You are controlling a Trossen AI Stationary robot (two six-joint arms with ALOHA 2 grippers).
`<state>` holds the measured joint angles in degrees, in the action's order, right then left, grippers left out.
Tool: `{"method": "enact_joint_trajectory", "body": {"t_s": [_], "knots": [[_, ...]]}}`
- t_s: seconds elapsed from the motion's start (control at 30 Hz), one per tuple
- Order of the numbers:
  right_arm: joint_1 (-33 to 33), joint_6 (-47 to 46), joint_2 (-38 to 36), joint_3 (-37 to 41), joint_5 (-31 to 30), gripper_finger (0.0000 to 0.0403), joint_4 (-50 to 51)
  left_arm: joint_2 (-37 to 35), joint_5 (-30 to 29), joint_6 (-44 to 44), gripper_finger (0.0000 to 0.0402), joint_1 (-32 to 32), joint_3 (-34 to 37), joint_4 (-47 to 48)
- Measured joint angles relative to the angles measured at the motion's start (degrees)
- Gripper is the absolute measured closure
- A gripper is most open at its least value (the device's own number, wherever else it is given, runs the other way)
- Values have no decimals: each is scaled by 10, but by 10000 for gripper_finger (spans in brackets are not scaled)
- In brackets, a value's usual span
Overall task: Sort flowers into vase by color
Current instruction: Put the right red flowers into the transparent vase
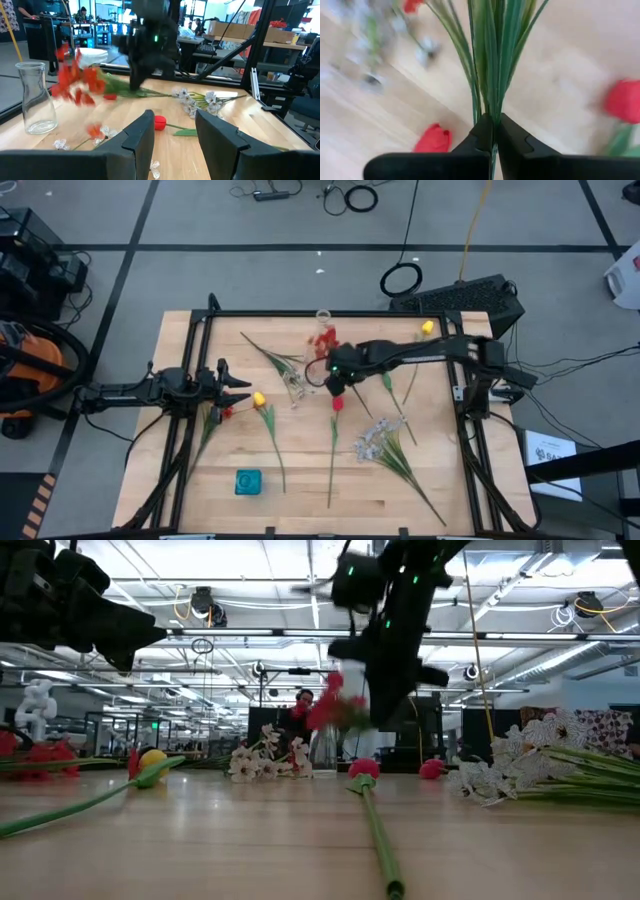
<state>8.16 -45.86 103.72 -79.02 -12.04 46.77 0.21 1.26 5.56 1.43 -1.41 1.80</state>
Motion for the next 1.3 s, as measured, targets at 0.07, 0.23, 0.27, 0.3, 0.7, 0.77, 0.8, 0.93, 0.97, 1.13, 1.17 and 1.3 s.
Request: {"method": "enact_joint_trajectory", "body": {"t_s": [0.07, 0.23, 0.27, 0.3, 0.7, 0.77, 0.8, 0.93, 0.97, 1.13, 1.17, 1.3], "knots": [[0, 1, -33, 1, -29, 401, 1, 0, 0, 0, 251, 0, 0, 0], [0, 53, -122, -1, -126, 402, -28, 0, 0, 0, 251, 0, 0, 0], [2, 77, -132, -1, -142, 402, -45, 0, 0, 0, 251, 0, 0, 0], [6, 107, -139, 1, -153, 402, -68, 0, 0, 0, 251, 0, 0, 0], [161, 366, -142, 39, 108, 403, -555, 0, 0, 0, 251, 0, 0, 0], [192, 391, -135, 38, 148, 403, -597, 0, 0, 0, 251, 0, 0, 0], [206, 397, -128, 39, 162, 403, -610, 0, 0, 0, 251, 0, 0, 0], [266, 373, -86, 40, 259, 403, -697, 0, 0, 0, 251, 0, 0, 0], [277, 360, -74, 40, 283, 403, -723, 0, 0, 0, 251, 0, 0, 0], [301, 350, -30, 40, 331, 403, -763, 0, 0, 0, 251, 0, 0, 0], [304, 351, -24, 40, 336, 403, -763, 0, 0, 0, 251, 0, 0, 0], [316, 359, -9, 40, 376, 402, -767, 0, 0, 0, 251, 0, 0, 0]]}}
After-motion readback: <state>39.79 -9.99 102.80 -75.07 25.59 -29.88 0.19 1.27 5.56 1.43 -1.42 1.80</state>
